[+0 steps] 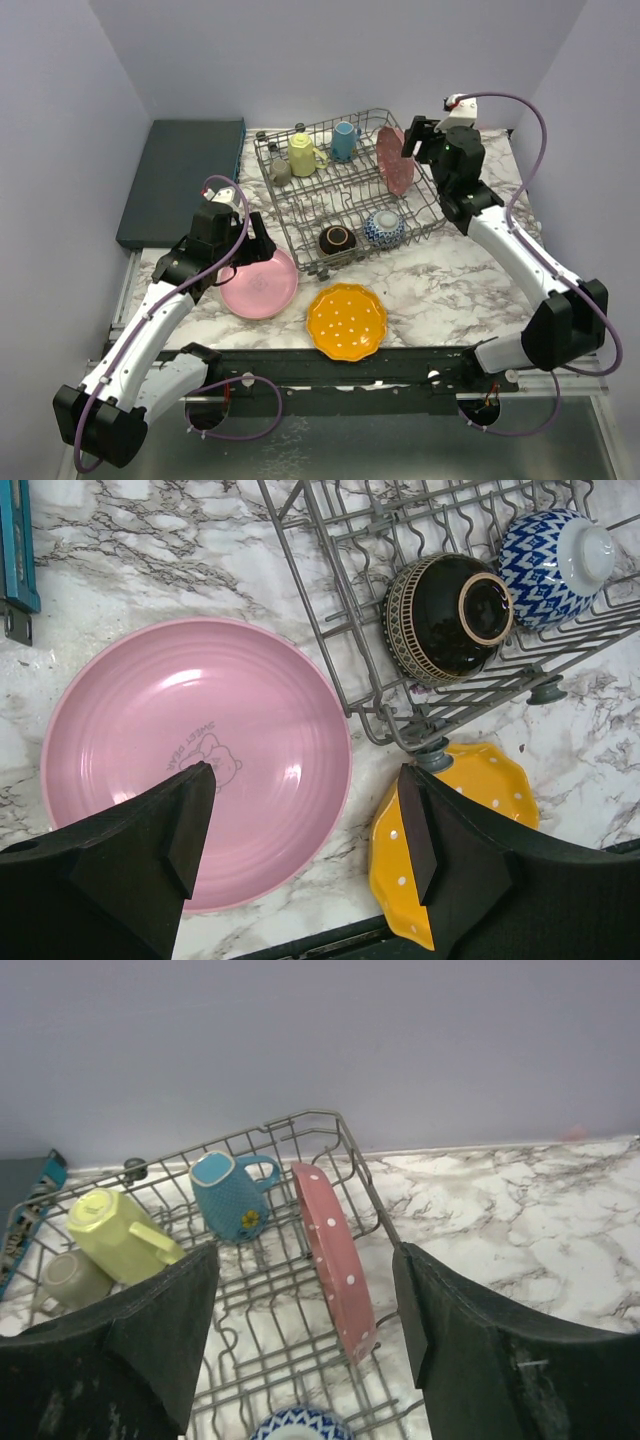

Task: Load the mixed dishes into the dish rack
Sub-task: Pick up the plate at the center of the board.

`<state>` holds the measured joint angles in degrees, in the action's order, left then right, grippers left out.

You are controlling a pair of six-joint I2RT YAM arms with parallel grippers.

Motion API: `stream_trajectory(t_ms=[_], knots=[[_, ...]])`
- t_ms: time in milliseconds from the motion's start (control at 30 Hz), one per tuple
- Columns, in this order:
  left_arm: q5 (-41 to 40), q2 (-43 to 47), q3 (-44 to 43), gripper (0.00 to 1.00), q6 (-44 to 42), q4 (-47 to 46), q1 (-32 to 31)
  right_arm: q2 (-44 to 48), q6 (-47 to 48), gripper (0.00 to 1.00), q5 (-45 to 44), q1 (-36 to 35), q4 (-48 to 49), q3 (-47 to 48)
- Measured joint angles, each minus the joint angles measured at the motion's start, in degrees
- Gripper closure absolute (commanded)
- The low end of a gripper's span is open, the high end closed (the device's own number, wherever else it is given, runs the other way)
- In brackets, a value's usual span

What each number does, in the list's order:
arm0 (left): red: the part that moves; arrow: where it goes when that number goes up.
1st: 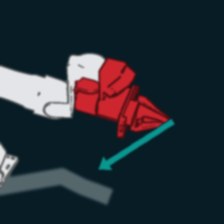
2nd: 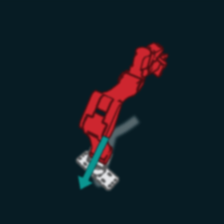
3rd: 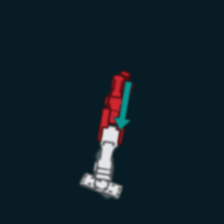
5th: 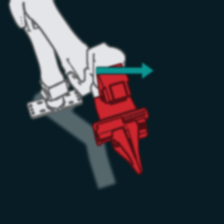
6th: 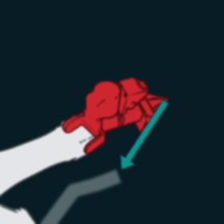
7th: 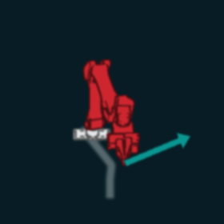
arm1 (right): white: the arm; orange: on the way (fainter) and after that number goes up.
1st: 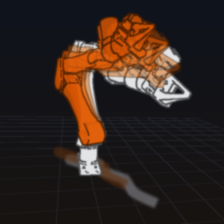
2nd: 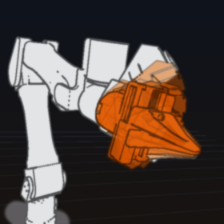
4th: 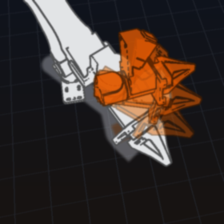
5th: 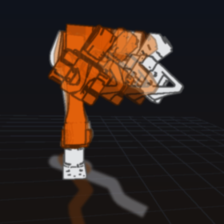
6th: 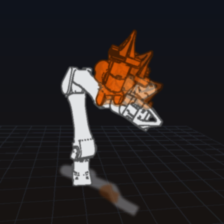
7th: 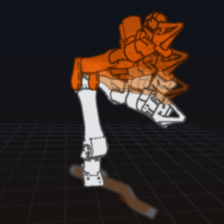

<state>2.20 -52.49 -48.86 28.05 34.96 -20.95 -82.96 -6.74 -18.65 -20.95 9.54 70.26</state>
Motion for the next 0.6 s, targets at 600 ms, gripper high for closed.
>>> stream_trajectory(t_ms=[600], knots=[[1.7, 0.96, 0.02, 0.2, -0.04, -0.04, -2.56, 20.61, -10.6, 0.18, 6.78, 0.0, -20.57, -12.37]])
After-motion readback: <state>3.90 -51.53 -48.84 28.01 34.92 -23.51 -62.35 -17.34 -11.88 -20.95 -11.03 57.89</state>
